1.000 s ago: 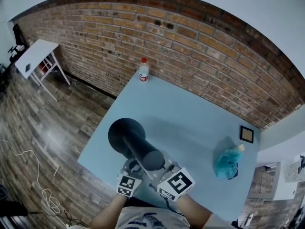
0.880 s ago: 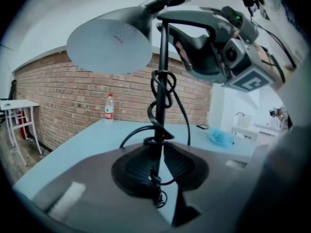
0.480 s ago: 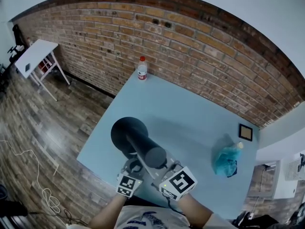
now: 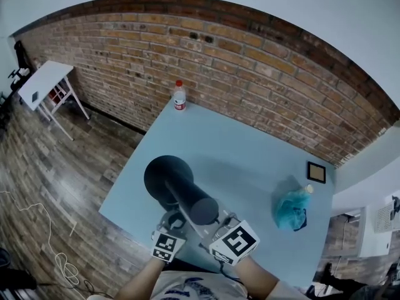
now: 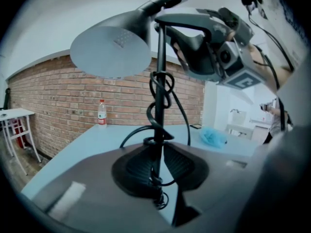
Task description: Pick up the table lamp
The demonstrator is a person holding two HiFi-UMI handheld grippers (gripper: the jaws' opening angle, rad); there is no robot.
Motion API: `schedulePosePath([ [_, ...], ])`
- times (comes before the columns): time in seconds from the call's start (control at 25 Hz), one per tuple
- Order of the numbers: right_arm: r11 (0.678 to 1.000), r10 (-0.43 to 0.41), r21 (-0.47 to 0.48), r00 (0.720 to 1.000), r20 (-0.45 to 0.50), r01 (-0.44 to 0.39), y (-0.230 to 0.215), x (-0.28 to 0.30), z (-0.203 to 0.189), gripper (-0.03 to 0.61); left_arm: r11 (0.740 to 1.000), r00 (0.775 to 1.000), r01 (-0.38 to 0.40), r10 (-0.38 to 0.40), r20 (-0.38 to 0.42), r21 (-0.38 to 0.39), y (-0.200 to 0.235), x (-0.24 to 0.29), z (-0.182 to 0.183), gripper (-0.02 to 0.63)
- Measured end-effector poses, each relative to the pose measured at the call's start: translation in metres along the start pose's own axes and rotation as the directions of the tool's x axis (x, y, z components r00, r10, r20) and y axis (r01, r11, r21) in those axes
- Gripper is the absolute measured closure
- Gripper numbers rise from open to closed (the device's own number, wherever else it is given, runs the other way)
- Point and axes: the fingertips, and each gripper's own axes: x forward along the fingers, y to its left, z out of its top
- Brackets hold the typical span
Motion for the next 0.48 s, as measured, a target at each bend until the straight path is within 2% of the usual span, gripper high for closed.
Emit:
schedulePosePath([
  [0.12,1.000,0.005,-0.029,1.000,0.019,-0.005,0.005,-0.006,0.007,0.538,1.000,1.000,-0.011,0.010,0.006,0.002,-0.005,-0.006,0.008,0.554],
  [0.48,0.999,0.012,-0.032,0.999,0.039,-0.011,0.026,-0.020,0.039,0.538,0.999,1.000,0.005,-0.006,0.030,0.037,-0.019,-0.022,0.035,0.554],
])
